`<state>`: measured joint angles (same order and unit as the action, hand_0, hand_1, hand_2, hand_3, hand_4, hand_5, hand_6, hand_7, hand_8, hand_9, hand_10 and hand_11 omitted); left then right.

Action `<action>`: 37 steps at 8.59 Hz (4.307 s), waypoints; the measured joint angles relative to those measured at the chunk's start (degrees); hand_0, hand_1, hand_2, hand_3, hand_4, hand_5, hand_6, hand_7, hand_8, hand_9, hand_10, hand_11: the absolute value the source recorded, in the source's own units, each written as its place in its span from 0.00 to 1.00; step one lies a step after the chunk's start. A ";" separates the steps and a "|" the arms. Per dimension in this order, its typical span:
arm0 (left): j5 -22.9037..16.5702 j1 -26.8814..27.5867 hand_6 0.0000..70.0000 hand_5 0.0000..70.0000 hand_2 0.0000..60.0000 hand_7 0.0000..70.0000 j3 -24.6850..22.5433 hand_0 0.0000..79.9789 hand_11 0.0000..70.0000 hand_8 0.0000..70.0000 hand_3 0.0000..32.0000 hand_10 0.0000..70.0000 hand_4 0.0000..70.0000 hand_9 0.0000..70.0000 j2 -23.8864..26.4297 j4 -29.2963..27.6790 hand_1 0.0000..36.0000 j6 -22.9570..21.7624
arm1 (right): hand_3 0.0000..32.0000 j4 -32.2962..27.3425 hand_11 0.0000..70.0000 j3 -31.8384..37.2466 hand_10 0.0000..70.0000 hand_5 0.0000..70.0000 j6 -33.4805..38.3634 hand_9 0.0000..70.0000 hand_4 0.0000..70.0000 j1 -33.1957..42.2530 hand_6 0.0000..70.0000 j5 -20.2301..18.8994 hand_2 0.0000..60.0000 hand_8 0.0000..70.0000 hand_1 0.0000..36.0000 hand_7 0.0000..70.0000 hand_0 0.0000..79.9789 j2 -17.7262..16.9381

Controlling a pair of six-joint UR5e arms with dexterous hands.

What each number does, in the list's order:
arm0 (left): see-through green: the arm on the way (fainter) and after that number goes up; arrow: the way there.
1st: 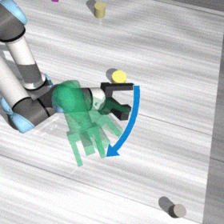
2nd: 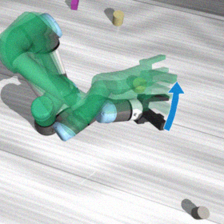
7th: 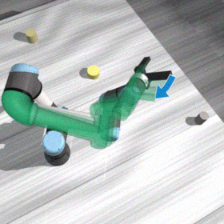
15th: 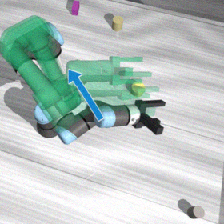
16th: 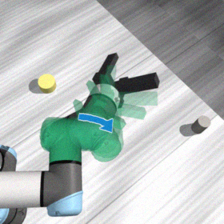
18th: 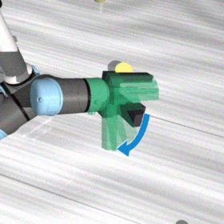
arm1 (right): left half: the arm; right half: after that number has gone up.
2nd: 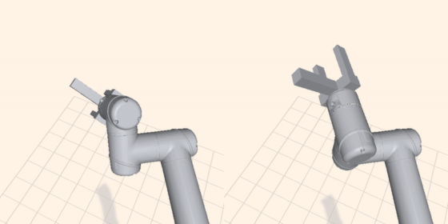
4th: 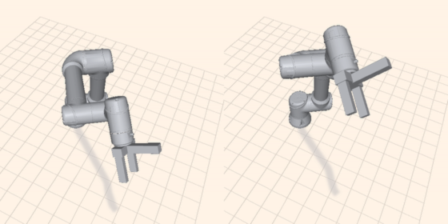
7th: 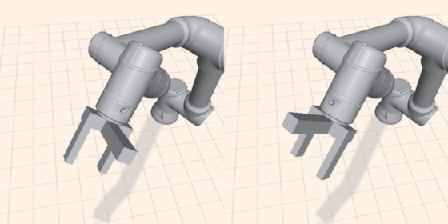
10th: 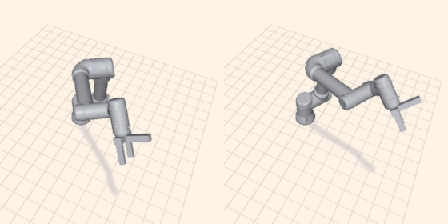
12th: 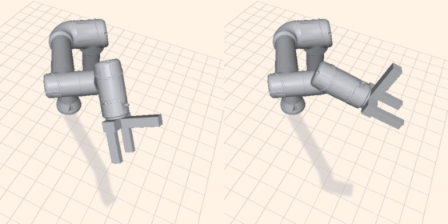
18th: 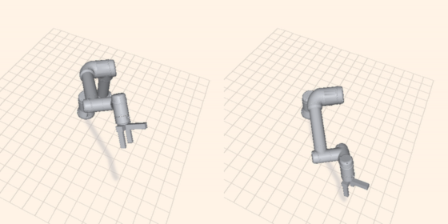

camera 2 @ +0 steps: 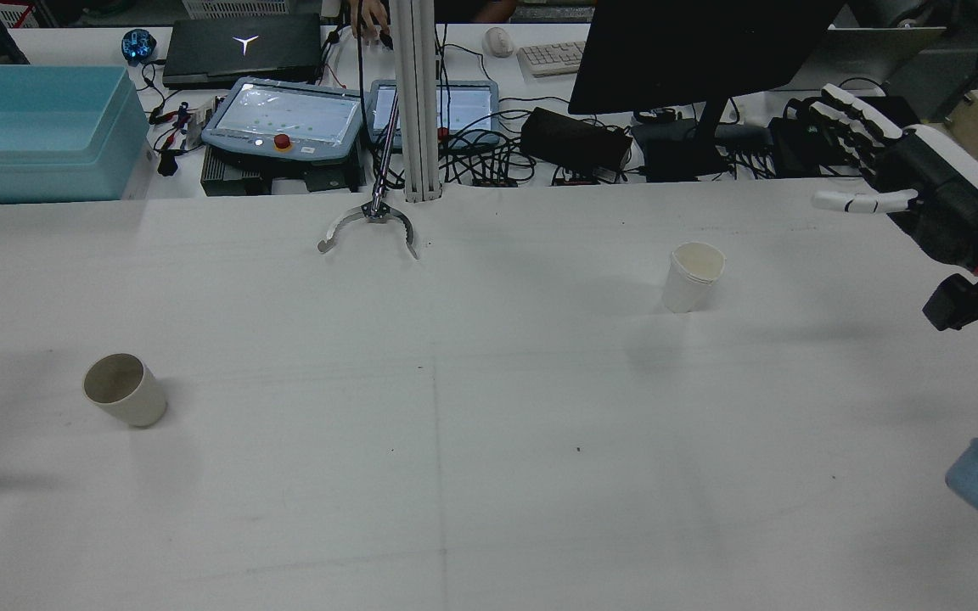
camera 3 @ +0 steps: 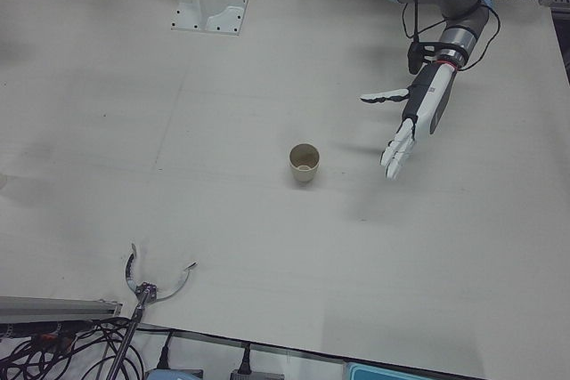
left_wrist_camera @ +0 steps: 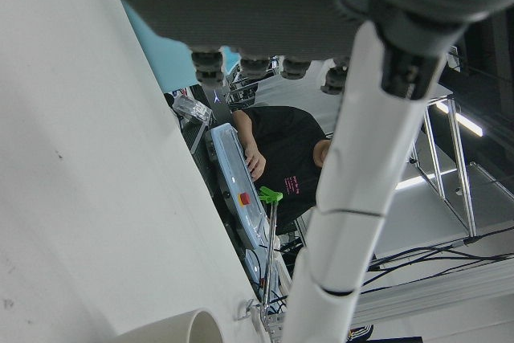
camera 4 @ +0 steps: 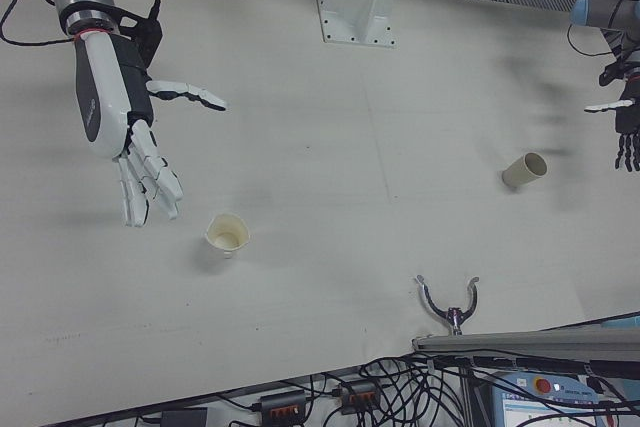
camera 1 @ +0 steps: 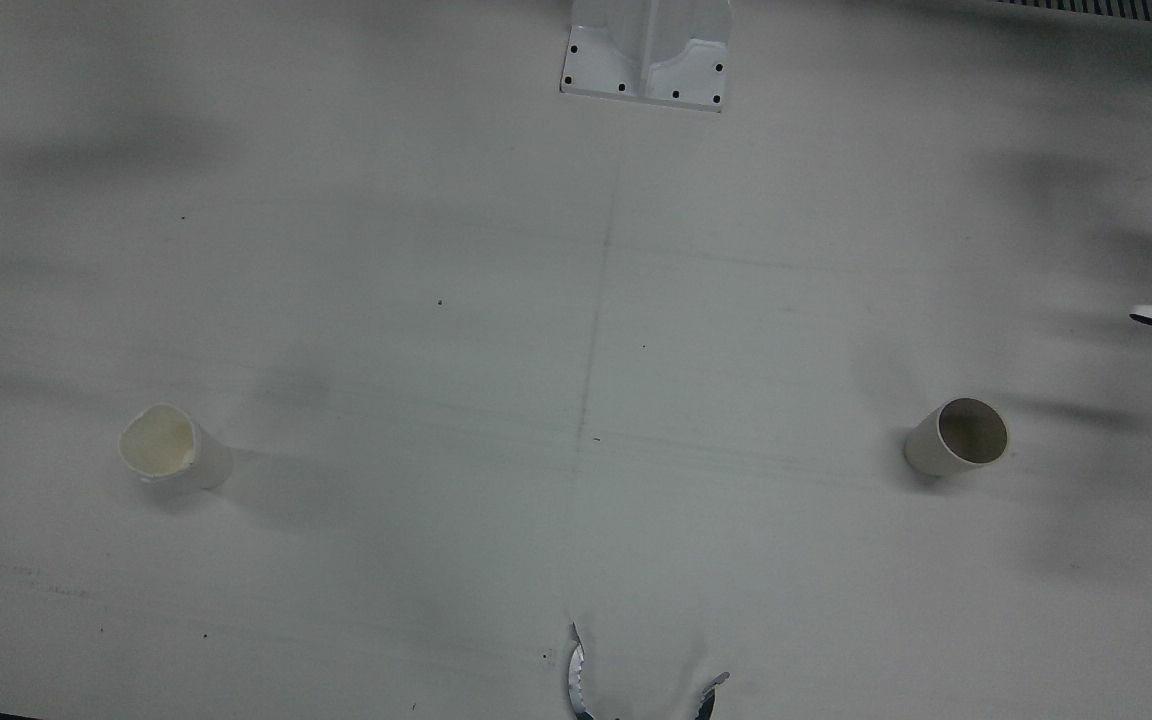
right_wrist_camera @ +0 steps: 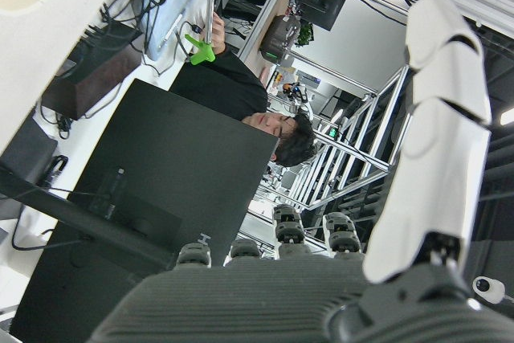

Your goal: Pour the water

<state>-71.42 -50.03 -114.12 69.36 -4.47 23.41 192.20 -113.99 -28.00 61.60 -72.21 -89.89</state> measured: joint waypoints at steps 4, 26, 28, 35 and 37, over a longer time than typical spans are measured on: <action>0.41 0.34 0.01 0.00 0.00 0.05 4.28 1.00 0.15 0.04 0.14 0.05 0.17 0.00 -1.49 -5.88 0.88 1.15 | 0.00 -3.03 0.00 4.41 0.00 0.08 1.28 0.00 0.00 -2.90 0.03 -0.13 0.04 0.04 0.43 0.00 0.61 -4.13; 13.67 16.81 0.06 0.00 0.00 0.08 29.65 1.00 0.15 0.03 0.00 0.06 0.31 0.00 17.05 -24.03 0.84 8.96 | 0.04 -16.33 0.00 21.08 0.00 0.12 10.16 0.09 0.08 3.95 0.21 0.08 0.23 0.11 0.51 0.23 0.64 -1.91; 13.38 16.78 0.06 0.00 0.00 0.08 29.57 1.00 0.16 0.04 0.00 0.06 0.32 0.00 18.39 -20.79 0.89 6.84 | 0.05 -16.33 0.00 21.35 0.00 0.11 10.15 0.09 0.08 3.92 0.20 0.13 0.23 0.11 0.51 0.23 0.64 -1.11; 13.06 16.79 0.06 0.00 0.00 0.09 26.86 1.00 0.17 0.04 0.00 0.06 0.35 0.01 19.00 -16.05 1.00 4.22 | 0.04 -16.33 0.00 21.77 0.00 0.11 10.16 0.09 0.08 3.84 0.20 0.31 0.23 0.12 0.50 0.22 0.63 -0.64; 13.12 16.80 0.06 0.00 0.00 0.09 26.37 1.00 0.17 0.04 0.00 0.07 0.35 0.01 19.02 -15.54 1.00 4.19 | 0.04 -16.33 0.00 21.85 0.00 0.11 10.16 0.09 0.08 3.82 0.20 0.32 0.23 0.11 0.50 0.22 0.63 -0.60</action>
<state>-58.30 -33.24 -87.75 88.38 -20.01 27.60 175.87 -92.15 -17.84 65.41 -71.90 -90.50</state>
